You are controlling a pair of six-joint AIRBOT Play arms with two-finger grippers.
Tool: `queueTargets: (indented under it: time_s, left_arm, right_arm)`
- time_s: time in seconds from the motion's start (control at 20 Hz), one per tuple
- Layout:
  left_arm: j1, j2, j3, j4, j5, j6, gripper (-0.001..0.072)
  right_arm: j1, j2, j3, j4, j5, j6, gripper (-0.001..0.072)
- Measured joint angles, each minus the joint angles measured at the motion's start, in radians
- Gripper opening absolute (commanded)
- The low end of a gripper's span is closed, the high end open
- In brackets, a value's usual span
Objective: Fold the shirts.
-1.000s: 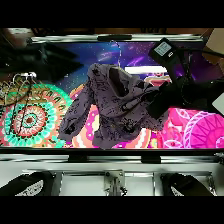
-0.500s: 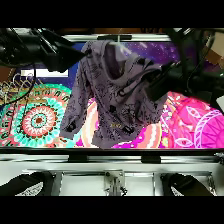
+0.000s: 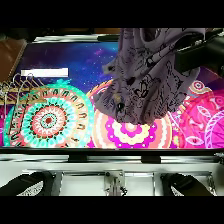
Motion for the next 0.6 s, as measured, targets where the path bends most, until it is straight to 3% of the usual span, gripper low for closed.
queueTargets:
  time_s: [0.25,0.6]
  left_arm:
    - [0.004,0.003,0.005,0.142,-0.144,-0.077,0.059]
    - [0.004,0.003,0.006,0.239,-0.229,-0.125,0.059]
  right_arm:
    - [-0.085,0.0,0.074,-0.164,0.074,0.099,0.0084]
    - [-0.525,-0.003,0.188,-0.238,0.104,0.127,0.0085]
